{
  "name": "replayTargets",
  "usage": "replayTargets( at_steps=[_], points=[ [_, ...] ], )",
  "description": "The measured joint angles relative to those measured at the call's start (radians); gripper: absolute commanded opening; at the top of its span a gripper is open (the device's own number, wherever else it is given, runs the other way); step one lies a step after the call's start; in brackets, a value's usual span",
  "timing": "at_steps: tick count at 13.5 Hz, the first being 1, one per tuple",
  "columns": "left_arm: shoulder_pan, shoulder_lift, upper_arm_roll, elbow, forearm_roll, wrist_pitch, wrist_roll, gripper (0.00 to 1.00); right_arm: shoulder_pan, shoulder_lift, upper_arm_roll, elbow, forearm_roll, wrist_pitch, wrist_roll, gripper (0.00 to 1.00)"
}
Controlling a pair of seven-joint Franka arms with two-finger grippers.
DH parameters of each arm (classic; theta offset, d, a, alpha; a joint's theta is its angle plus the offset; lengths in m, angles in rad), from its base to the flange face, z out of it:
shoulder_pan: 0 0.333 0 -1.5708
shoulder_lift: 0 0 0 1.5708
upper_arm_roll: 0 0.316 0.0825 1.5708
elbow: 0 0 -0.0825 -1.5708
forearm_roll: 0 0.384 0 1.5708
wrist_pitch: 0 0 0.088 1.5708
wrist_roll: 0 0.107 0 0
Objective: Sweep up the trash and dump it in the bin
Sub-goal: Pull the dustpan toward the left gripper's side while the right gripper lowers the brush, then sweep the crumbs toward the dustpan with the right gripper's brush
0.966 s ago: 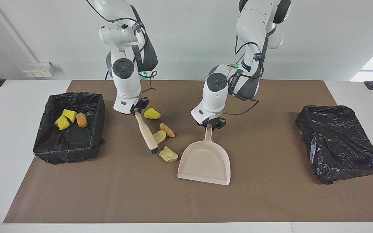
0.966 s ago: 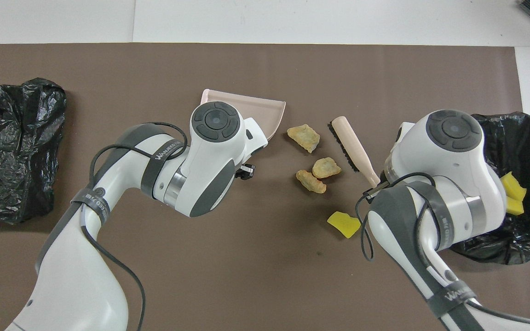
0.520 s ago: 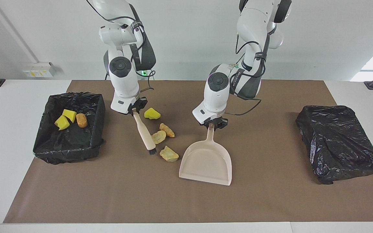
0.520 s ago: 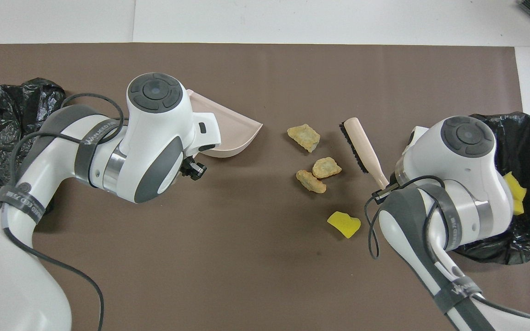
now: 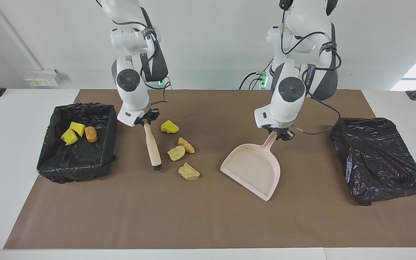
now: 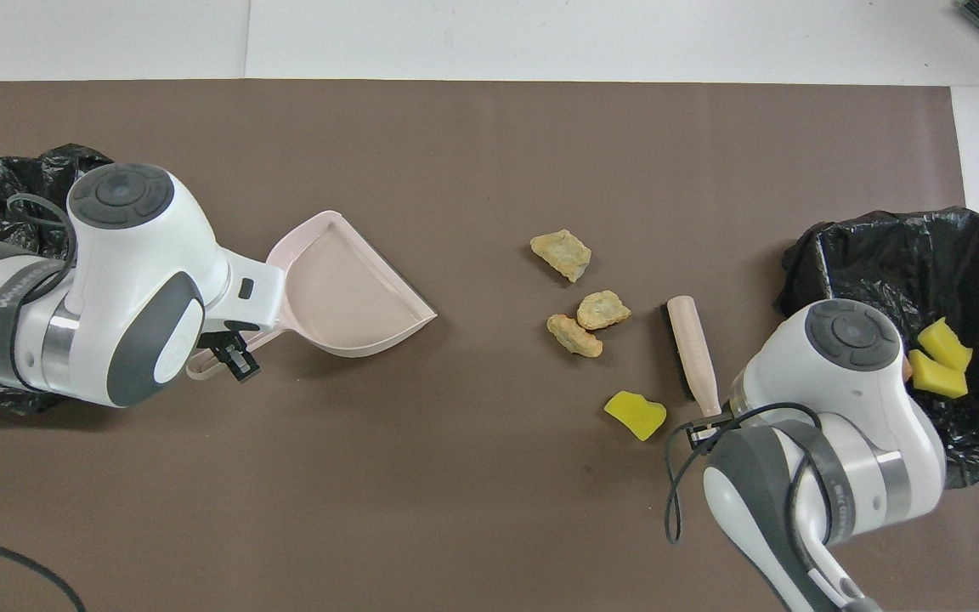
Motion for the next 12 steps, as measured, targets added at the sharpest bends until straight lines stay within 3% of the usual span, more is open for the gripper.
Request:
replayTargets(
  at_steps=[3,7,12],
  points=[
    [0.052,-0.051,0.001,-0.110,0.000,0.093,0.159,0.00,0.044,-0.077,0.001,-0.086,0.086,-0.028,0.159,0.00],
    [0.048,-0.080,-0.012,-0.191,0.000,0.237,0.182,0.00,0.174,-0.119,0.008,-0.111,0.159,-0.045,0.392,0.00],
    [0.048,-0.117,-0.016,-0.288,0.000,0.382,0.184,0.00,0.205,-0.111,0.008,-0.113,0.272,0.107,0.596,0.00]
  ],
)
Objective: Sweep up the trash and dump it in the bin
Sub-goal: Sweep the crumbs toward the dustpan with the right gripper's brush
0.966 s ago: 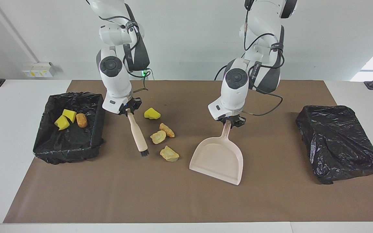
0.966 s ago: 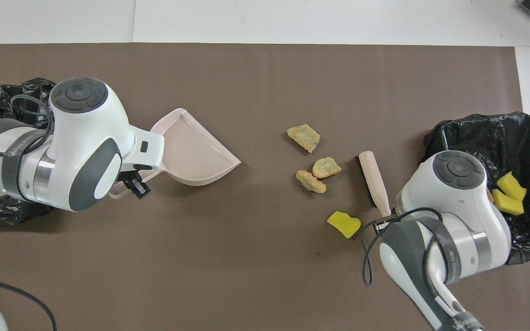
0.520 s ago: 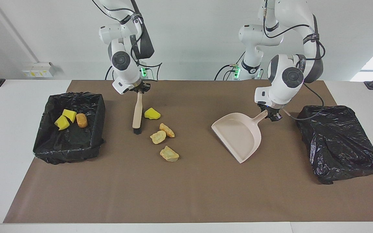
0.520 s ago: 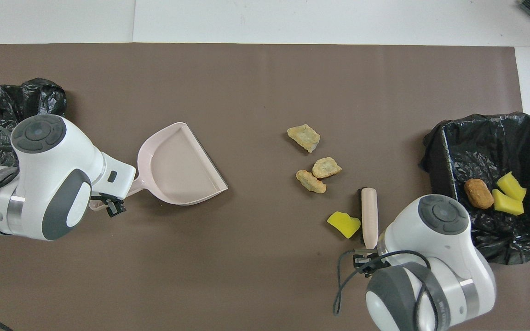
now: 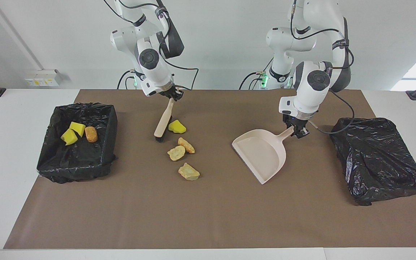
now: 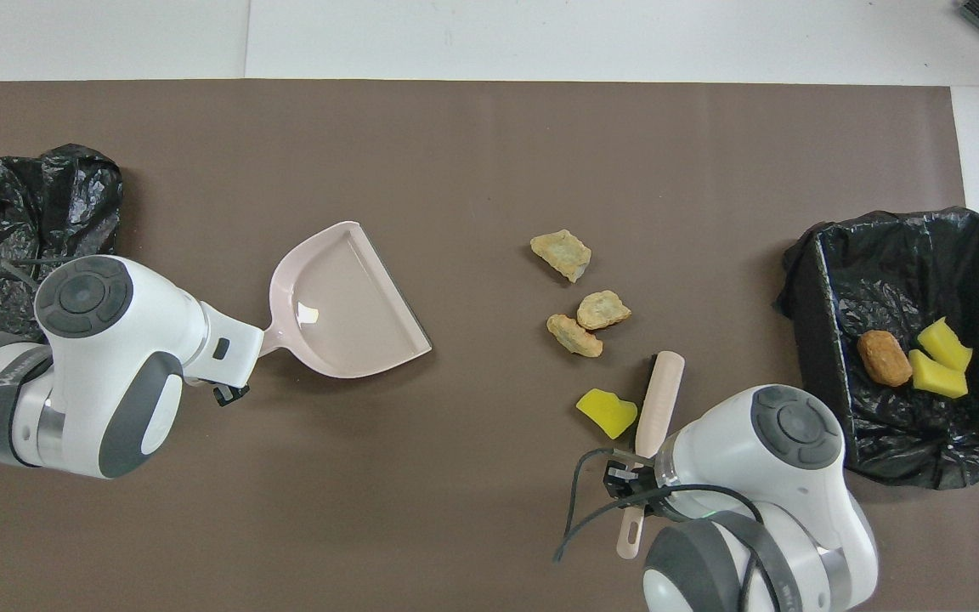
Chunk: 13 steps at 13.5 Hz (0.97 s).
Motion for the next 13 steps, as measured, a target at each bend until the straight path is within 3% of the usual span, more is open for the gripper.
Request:
replayTargets(
  at_steps=[3,6,10,13],
  points=[
    [0.002,-0.004,0.002,0.001,0.000,0.020,0.058,0.00,0.079,0.072,0.002,0.046,0.031,0.090,0.117,0.00],
    [0.006,-0.004,0.008,0.006,0.000,0.033,0.149,0.00,0.097,0.178,0.003,0.176,0.032,0.102,0.146,0.00],
    [0.022,-0.003,0.009,0.011,0.000,0.034,0.307,0.00,0.094,0.293,-0.002,0.421,0.017,-0.059,0.148,0.00],
    [0.026,0.001,0.007,0.008,0.000,0.034,0.338,0.00,0.074,0.288,-0.011,0.480,-0.103,-0.177,0.093,0.00]
  ],
)
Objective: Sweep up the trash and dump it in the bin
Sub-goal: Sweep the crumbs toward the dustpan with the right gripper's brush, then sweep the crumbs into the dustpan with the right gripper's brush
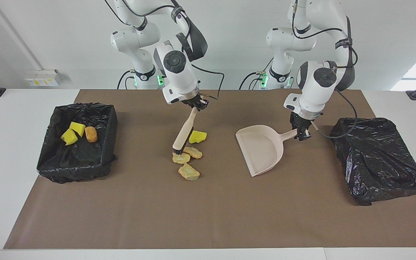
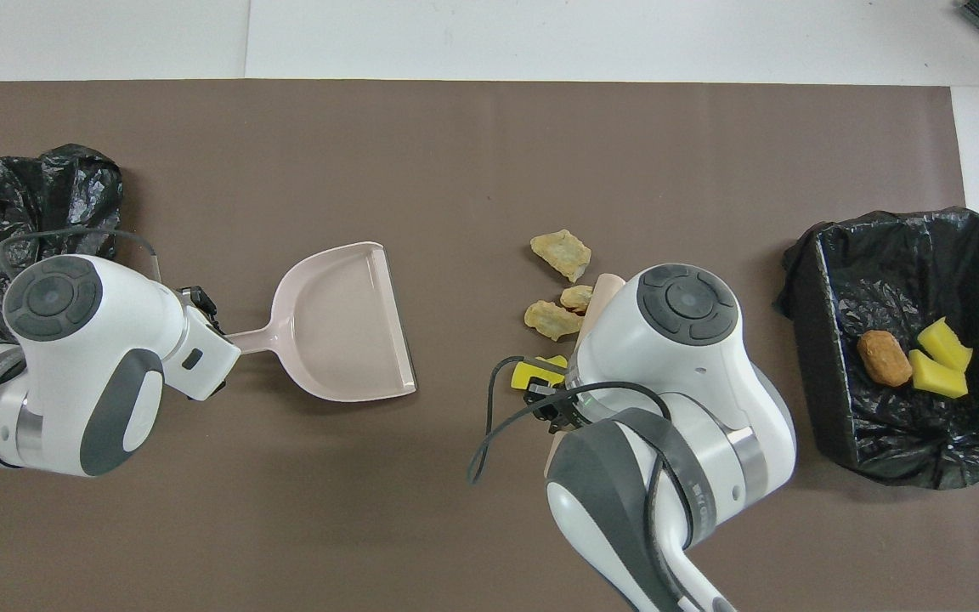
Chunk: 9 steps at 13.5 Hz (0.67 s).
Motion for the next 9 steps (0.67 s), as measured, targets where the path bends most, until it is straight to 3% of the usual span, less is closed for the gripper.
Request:
replayTargets(
  at_steps=[4,7,9],
  points=[
    [-0.025,0.016,-0.015,-0.003,-0.001,0.000,-0.110,0.00,-0.072,-0.002,-0.004,-0.016,-0.187,-0.014,-0.277,0.00],
    [-0.074,0.016,-0.021,-0.006,-0.001,0.000,-0.158,0.00,-0.166,0.009,-0.005,-0.061,-0.235,0.084,-0.519,0.00],
    [-0.077,0.016,-0.020,-0.009,-0.003,0.002,-0.164,0.00,-0.172,0.045,-0.004,-0.072,-0.263,0.145,-0.553,0.00]
  ],
)
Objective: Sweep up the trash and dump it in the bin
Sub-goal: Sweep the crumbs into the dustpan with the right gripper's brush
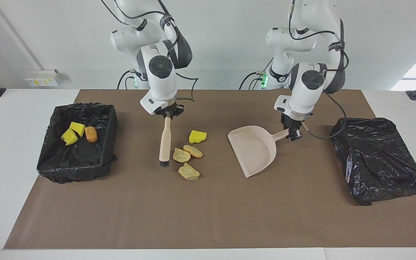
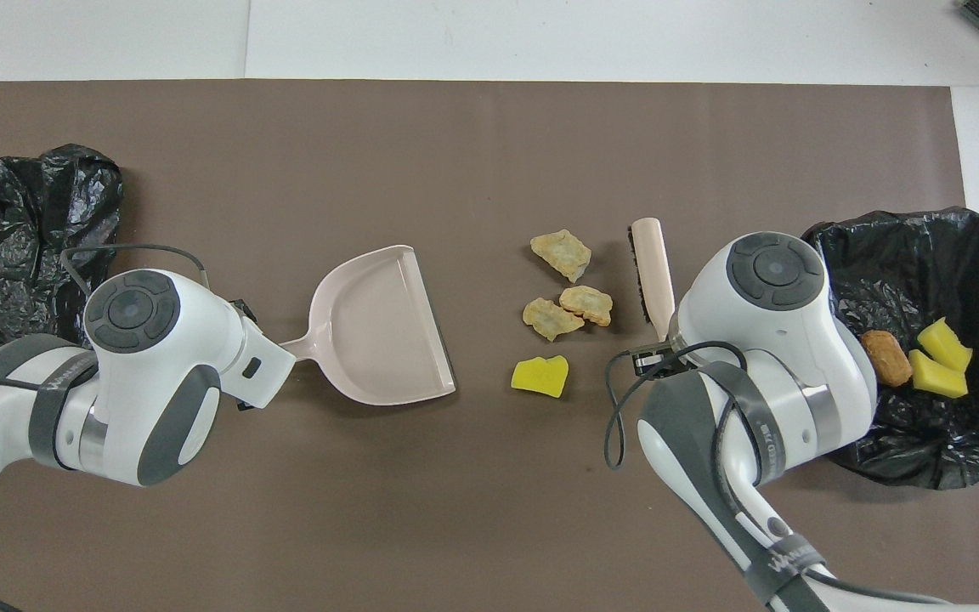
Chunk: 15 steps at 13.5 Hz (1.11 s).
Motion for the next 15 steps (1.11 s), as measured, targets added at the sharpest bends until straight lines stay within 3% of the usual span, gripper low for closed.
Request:
replayTargets(
  at_steps=[3,7,11,15],
  points=[
    [0.001,0.000,0.008,-0.004,-0.019,0.013,0.000,0.00,0.037,0.062,0.012,0.015,-0.004,0.025,0.000,0.00],
    [0.000,0.000,0.007,-0.006,-0.021,0.017,0.000,0.00,0.178,0.105,0.018,0.060,0.051,0.025,0.009,0.00],
    [0.000,0.000,0.007,-0.006,-0.021,0.017,0.000,0.00,0.311,0.146,0.020,0.113,0.196,0.025,0.011,0.00],
    [0.000,0.000,0.007,-0.006,-0.022,0.018,-0.001,0.00,0.326,0.178,0.015,0.175,0.444,0.026,0.012,0.00]
  ],
)
